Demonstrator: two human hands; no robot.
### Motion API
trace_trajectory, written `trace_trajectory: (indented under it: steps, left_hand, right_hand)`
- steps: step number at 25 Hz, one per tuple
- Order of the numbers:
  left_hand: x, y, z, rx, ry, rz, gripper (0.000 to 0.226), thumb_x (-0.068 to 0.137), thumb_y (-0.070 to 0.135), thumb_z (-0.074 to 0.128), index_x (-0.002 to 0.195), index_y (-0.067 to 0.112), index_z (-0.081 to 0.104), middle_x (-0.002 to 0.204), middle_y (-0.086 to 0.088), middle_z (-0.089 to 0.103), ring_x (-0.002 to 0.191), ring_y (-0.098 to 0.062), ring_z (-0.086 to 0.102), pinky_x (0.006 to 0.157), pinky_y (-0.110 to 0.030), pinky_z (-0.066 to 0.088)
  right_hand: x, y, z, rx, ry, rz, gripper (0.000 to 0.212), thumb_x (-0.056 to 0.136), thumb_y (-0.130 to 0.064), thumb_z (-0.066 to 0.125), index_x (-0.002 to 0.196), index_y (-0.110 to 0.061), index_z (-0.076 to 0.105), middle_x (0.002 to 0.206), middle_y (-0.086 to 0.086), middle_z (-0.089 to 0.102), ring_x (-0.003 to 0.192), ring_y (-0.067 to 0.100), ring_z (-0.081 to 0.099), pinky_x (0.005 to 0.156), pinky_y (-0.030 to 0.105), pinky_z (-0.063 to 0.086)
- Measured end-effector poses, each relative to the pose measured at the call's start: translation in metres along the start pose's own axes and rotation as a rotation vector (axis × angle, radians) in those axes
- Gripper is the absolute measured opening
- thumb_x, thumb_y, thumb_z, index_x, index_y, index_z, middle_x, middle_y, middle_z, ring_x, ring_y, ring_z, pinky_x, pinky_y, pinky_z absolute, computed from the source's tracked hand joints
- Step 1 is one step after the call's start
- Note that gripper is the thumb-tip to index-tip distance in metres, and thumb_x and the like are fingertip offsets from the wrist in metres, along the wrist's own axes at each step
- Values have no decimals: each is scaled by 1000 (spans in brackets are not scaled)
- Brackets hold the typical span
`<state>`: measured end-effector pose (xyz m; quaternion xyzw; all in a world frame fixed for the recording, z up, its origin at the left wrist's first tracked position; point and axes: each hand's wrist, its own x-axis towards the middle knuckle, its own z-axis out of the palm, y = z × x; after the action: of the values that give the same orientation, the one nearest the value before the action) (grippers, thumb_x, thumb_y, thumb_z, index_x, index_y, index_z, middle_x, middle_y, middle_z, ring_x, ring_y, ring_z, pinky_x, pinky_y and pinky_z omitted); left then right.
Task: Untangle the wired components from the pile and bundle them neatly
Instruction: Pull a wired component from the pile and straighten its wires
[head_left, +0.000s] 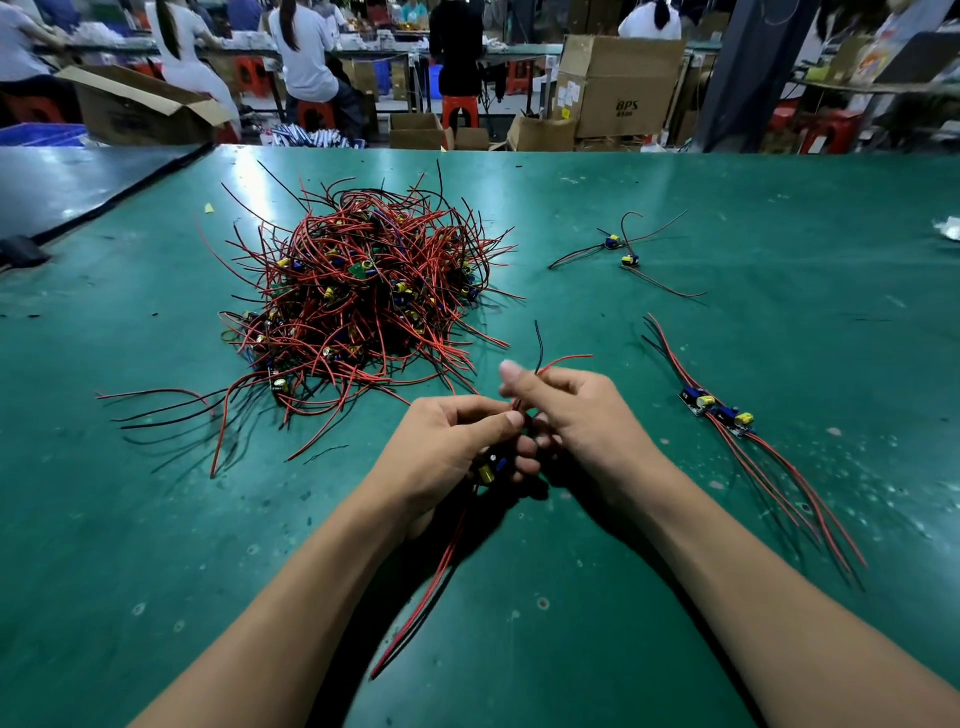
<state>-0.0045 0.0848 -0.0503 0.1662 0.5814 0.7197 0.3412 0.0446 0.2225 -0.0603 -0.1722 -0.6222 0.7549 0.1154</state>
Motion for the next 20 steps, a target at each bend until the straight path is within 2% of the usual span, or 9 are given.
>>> trace_trajectory:
  steps: [2,4,6,8,10,13,18,20]
  left_hand:
    - [0,-1,0,23,-3,13,12,92,1,57,91,-6,67,73,-20,69,57,-23,63,58,-28,56]
    - [0,0,-1,25,-14,12,13,93,1,56,91,-6,67,77,-21,69,58,-22,63,58,-28,56]
    - [0,1,-2,8,-37,3,15,93,1,55,89,-6,67,80,-22,69,58,-23,64,58,-28,57]
    - [1,3,-4,-31,-59,-25,17,93,2,55,86,-5,68,78,-21,69,59,-24,65,59,-28,57]
    - [0,5,-7,-62,-83,-55,17,92,4,56,84,-3,69,74,-19,68,59,-24,66,60,-28,57]
    - [-1,7,-9,-70,-130,-86,17,85,10,61,82,3,75,74,-16,67,60,-24,67,59,-28,57]
    - [-1,7,-10,-110,-170,-109,17,85,10,60,86,0,73,73,-17,66,60,-25,65,60,-27,56]
    - [-1,7,-9,-93,-159,-100,19,89,8,58,82,2,74,72,-18,66,60,-26,65,58,-27,56]
  right_hand:
    - [-4,2,6,5,-45,0,32,92,-34,70,83,-4,66,49,9,45,39,16,39,44,26,40]
    - [-3,-2,9,-11,-9,22,28,99,-30,62,81,-9,70,49,7,47,41,16,39,51,30,43]
    - [-3,-6,9,34,-7,90,31,101,-31,56,83,-14,74,50,9,48,43,17,38,55,31,42]
    - [-2,-9,7,37,-29,105,31,103,-31,52,89,-15,75,55,2,56,44,16,37,56,29,34]
    - [-2,-10,6,60,-35,85,33,103,-33,51,91,-17,77,71,-7,68,47,10,36,57,29,30]
    - [0,-11,5,126,-12,76,34,102,-35,50,94,-17,78,90,-7,73,49,7,37,56,26,32]
    - [1,-11,6,206,-20,111,41,105,-35,42,94,-15,76,88,-5,74,48,5,40,56,24,30]
    - [0,-11,5,189,-45,118,43,105,-38,40,95,-16,76,88,-6,73,49,6,38,57,25,26]
